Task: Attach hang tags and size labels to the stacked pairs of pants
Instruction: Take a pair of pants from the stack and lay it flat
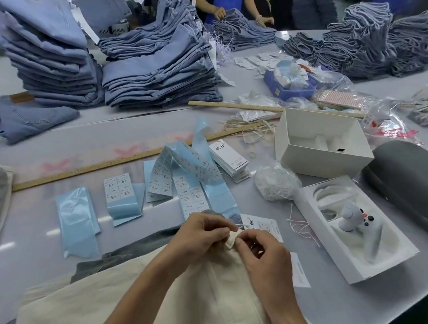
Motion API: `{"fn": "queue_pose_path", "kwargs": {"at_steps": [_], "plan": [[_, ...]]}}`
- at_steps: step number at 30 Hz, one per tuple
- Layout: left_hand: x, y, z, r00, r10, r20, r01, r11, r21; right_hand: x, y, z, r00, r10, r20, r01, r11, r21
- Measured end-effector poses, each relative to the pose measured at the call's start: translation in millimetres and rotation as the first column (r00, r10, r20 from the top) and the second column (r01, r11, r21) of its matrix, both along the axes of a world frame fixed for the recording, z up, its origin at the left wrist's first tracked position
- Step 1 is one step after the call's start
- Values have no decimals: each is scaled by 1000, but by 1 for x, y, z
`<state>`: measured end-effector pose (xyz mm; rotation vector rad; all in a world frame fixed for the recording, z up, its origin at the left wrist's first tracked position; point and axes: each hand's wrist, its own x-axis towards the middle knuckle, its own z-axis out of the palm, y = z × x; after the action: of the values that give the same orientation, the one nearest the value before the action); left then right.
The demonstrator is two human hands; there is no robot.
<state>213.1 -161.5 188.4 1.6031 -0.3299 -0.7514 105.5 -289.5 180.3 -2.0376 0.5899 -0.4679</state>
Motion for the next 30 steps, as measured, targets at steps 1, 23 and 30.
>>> {"fn": "queue_pose_path", "kwargs": {"at_steps": [1,23,30], "plan": [[1,0,0,1000,-15,-4,15,1000,8,0,0,-1,1000,2,3,-2,1000,-7],[4,2,0,988,-153,3,153,988,-35,-5,3,-2,996,-10,89,-2,991,132],[-2,-2,-11,992,-54,114,55,999,-2,-3,3,0,996,-21,91,3,980,199]]}}
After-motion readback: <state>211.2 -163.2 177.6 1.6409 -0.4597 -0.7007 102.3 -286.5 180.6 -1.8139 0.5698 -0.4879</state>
